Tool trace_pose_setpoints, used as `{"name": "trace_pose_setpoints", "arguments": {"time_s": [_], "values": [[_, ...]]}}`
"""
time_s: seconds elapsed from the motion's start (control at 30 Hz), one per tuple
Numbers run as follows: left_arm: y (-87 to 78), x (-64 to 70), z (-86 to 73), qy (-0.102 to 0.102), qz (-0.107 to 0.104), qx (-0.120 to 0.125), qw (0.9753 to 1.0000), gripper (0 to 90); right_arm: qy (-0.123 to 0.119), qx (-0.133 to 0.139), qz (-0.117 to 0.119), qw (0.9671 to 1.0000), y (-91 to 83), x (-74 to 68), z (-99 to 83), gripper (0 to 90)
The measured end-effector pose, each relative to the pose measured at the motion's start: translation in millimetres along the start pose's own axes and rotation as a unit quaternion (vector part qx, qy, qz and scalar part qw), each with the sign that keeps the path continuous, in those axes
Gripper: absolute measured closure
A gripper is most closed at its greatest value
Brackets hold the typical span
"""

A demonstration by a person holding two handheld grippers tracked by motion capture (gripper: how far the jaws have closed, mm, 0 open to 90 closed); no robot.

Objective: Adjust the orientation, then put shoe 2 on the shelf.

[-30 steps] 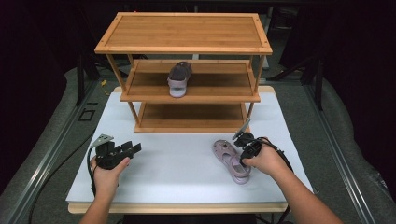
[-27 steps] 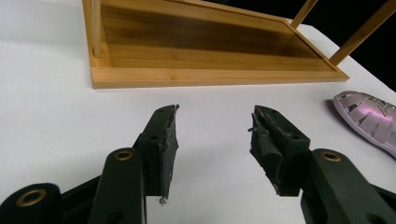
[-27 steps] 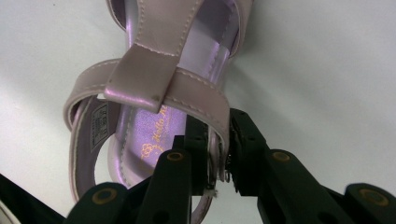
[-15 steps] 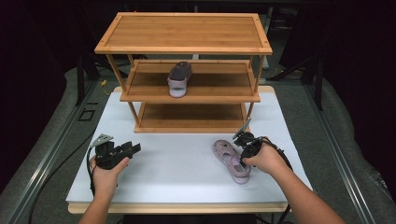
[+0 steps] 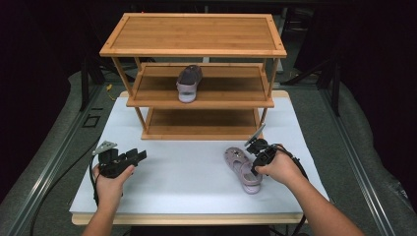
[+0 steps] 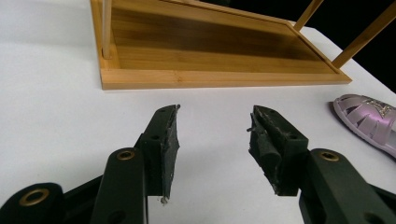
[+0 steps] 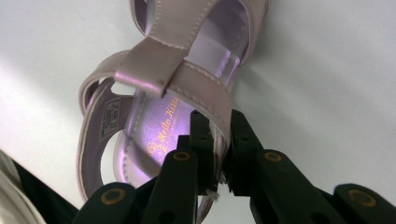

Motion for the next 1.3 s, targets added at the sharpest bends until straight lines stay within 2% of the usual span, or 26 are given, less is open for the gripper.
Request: {"name": "trace_pose_setpoints", "arguments": {"time_s": [0.17,0.2,0.23,0.27,0.3,0.33,0.43,0.47,0.5,0.53,0.57,0.6,0.63,0.73,0.77,0.83,0.9,0.97,1.0,1.17,1.23,1.27,1.3], "values": [[-1.0,-1.0,0.8,0.000,0.003,0.003,1.0000,51.4,-0.012,0.039,0.009,0.9991,-12.1,-6.9,-5.5,83.3],[-1.1,-1.2,0.8,-0.001,0.003,0.004,1.0000,51.4,-0.016,0.075,0.017,0.9969,-18.7,-10.4,-9.4,83.2],[-1.3,-1.3,0.9,0.000,0.003,0.005,1.0000,51.4,-0.018,0.095,0.025,0.9951,-21.6,-11.7,-11.8,83.2],[-1.2,-1.2,1.0,0.001,0.003,0.005,1.0000,51.4,-0.018,0.095,0.025,0.9951,-21.6,-11.7,-11.8,83.2],[-0.8,-1.2,1.0,0.003,0.004,0.005,1.0000,51.3,-0.022,0.137,0.042,0.9894,-26.3,-14.2,-16.9,83.3],[-0.8,-1.3,0.7,0.002,0.005,0.005,1.0000,51.3,-0.022,0.160,0.045,0.9859,-28.2,-15.2,-19.7,83.3],[-0.7,-2.5,0.2,0.002,0.006,0.005,1.0000,51.4,-0.029,0.220,0.033,0.9745,-29.5,-19.6,-27.7,83.3],[-0.7,-2.5,0.2,0.002,0.006,0.005,1.0000,51.4,-0.029,0.220,0.033,0.9745,-29.5,-19.6,-27.7,83.3],[-1.3,-2.5,0.4,0.004,0.008,0.009,0.9999,51.6,-0.033,0.256,0.018,0.9660,-28.2,-23.2,-31.9,83.3],[-1.9,-2.1,0.7,0.003,0.009,0.015,0.9998,51.8,-0.032,0.275,0.011,0.9609,-27.4,-24.8,-33.7,83.3],[-1.9,-2.1,0.7,0.003,0.009,0.015,0.9998,51.8,-0.032,0.275,0.011,0.9609,-27.4,-24.8,-33.7,83.3],[-3.3,-1.2,1.6,0.007,0.011,0.024,0.9996,51.8,-0.030,0.314,0.014,0.9489,-25.1,-27.2,-36.5,83.3],[-3.9,-0.8,1.9,0.008,0.011,0.027,0.9995,51.8,-0.027,0.331,0.014,0.9431,-24.0,-28.3,-37.6,83.3],[-4.4,-0.4,2.0,0.010,0.013,0.032,0.9993,51.5,-0.029,0.367,0.016,0.9296,-24.3,-30.9,-38.7,83.3],[-3.9,-0.3,1.9,0.011,0.014,0.032,0.9993,51.3,-0.027,0.371,0.011,0.9280,-25.3,-32.3,-37.9,83.3],[-3.2,-0.3,1.3,0.016,0.018,0.030,0.9993,49.9,-0.033,0.379,0.027,0.9242,-27.6,-34.0,-35.6,83.3],[-2.7,0.7,0.7,0.018,0.021,0.030,0.9992,48.3,-0.032,0.388,0.027,0.9206,-29.4,-37.2,-33.6,83.3],[-2.1,1.0,0.5,0.019,0.022,0.032,0.9991,47.4,-0.033,0.390,0.030,0.9196,-30.7,-38.5,-32.9,83.3],[-1.6,1.2,0.2,0.025,0.027,0.029,0.9989,47.3,-0.033,0.399,0.033,0.9159,-32.2,-41.1,-30.6,83.3],[0.0,1.2,-0.3,0.030,0.039,0.030,0.9983,47.6,-0.037,0.401,0.035,0.9145,-37.7,-44.7,-23.6,83.3],[0.2,1.8,0.0,0.020,0.026,0.031,0.9990,50.7,-0.034,0.406,0.039,0.9122,-44.1,-46.1,-16.0,83.3],[0.2,1.8,0.0,0.020,0.026,0.031,0.9990,51.2,-0.034,0.406,0.039,0.9122,-44.1,-46.1,-16.0,83.3],[-0.2,3.1,0.6,0.020,0.027,0.031,0.9990,52.1,-0.033,0.411,0.038,0.9101,-47.9,-46.6,-11.3,83.3]]}}
Point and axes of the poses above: each handheld gripper's, and its own axes: y roughly forward along the jaws, z roughly out of its top, x roughly to its right, the point moved 2 cm from there along y, roughly forward along the jaws, and after that the axes turned 12 degrees about z, right-handed, at the moved point
